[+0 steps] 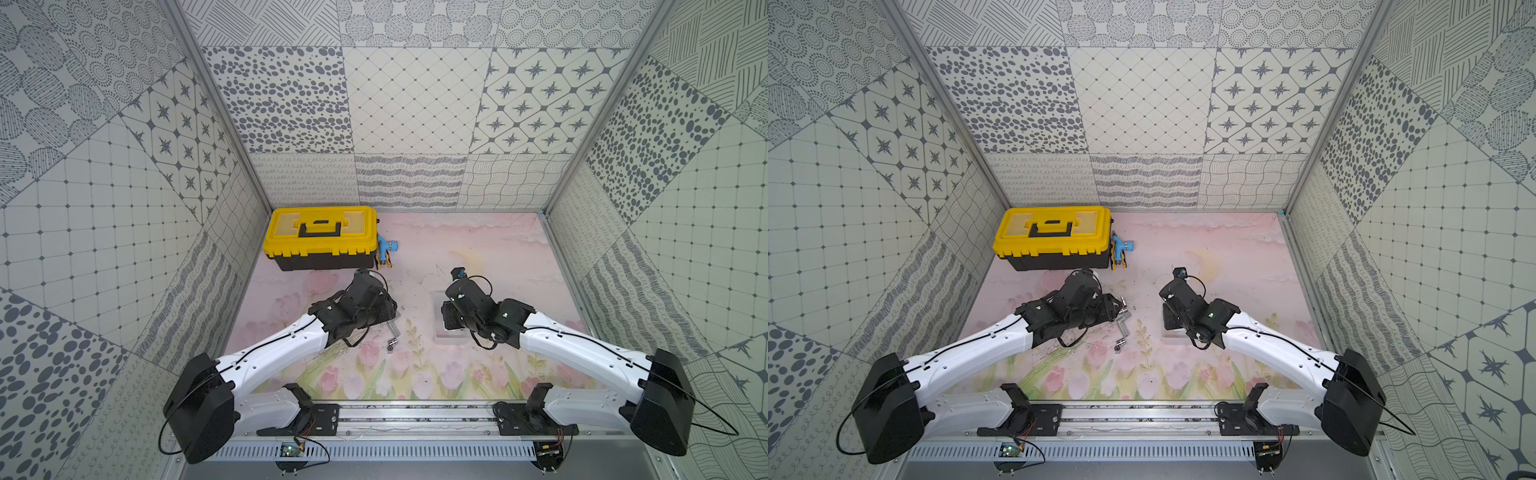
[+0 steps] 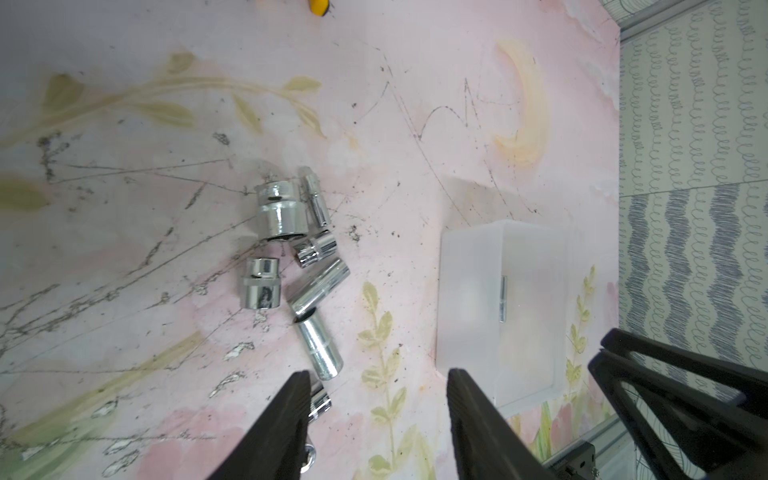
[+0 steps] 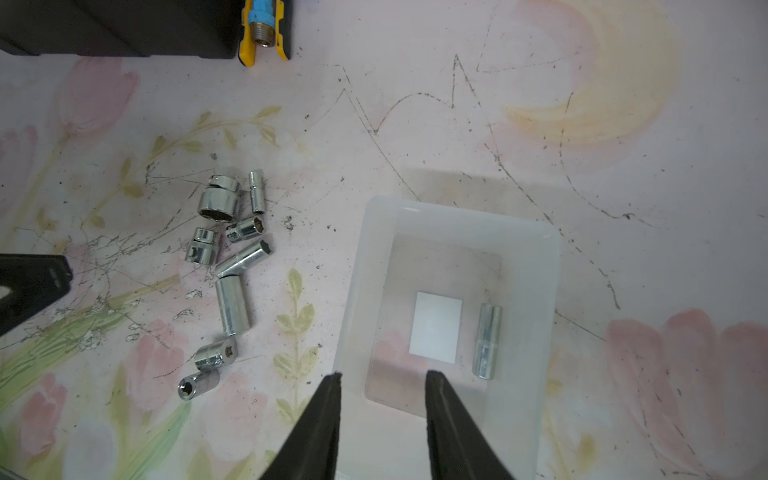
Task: Put the socket on the desktop into the storage box
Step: Pick up the socket head at the center of the board.
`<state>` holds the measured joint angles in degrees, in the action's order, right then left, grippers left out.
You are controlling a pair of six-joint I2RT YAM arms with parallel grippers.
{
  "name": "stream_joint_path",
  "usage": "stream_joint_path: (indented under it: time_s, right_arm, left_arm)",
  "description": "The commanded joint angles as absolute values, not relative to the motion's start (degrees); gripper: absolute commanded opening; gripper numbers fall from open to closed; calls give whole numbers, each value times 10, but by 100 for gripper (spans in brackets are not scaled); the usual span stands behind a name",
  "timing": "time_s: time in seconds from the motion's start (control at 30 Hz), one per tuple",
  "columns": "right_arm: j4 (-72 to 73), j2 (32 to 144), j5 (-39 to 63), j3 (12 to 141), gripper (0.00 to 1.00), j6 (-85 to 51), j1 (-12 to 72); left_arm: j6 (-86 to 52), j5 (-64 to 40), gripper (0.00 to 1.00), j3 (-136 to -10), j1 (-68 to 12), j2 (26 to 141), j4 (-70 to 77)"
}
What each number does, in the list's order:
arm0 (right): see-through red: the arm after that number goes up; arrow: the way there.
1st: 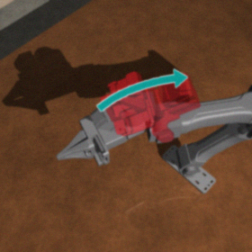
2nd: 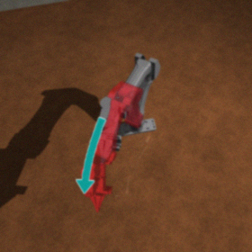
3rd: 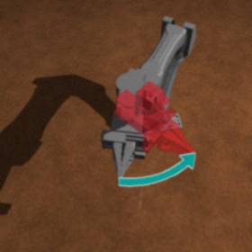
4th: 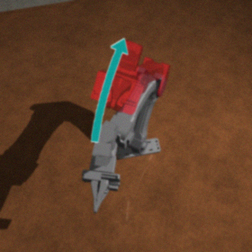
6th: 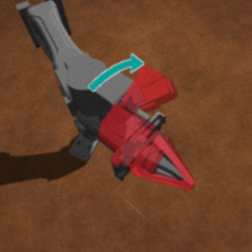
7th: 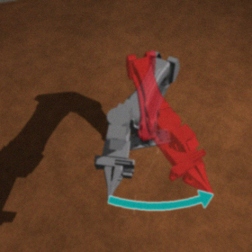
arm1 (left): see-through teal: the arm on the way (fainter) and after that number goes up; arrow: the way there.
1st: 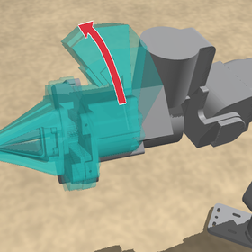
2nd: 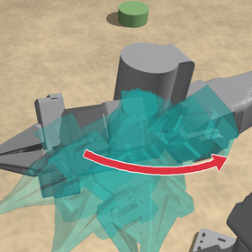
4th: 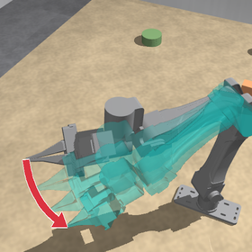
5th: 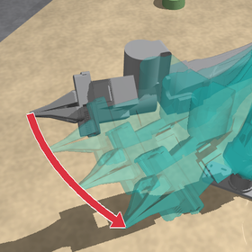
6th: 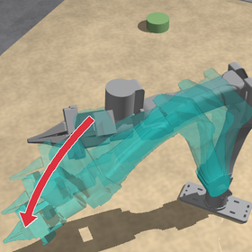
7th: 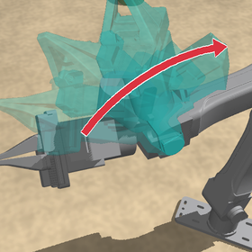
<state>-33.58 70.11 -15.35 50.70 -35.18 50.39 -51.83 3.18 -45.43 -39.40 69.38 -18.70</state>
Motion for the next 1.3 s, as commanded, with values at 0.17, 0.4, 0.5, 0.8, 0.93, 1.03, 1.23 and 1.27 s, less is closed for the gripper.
stream_joint_path:
  time_s: [0.17, 0.4, 0.5, 0.8, 0.93, 1.03, 1.23, 1.27]
  right_arm:
    - [-268, 725, -111, 505, 39, -361, 544]
    - [-266, 741, -109, 515, 39, -357, 554]
    - [-264, 737, -111, 514, 39, -356, 554]
    - [-264, 739, -117, 517, 39, -360, 554]
    - [-264, 748, -113, 521, 39, -360, 554]
    - [-264, 748, -116, 519, 39, -362, 554]
    - [-263, 746, -114, 512, 39, -366, 554]
    - [-263, 746, -114, 512, 39, -366, 554]
  left_arm:
    - [-505, 22, 55, -408, -386, 660, -228]
    - [-488, 30, 51, -407, -424, 650, -275]
    - [-491, 61, 50, -401, -459, 642, -298]
    - [-524, 97, 46, -383, -529, 689, -312]
    - [-525, 84, 44, -387, -538, 715, -284]
    - [-523, 80, 43, -391, -544, 737, -269]
    - [-513, 87, 42, -413, -547, 770, -261]
    - [-511, 89, 42, -418, -548, 775, -260]
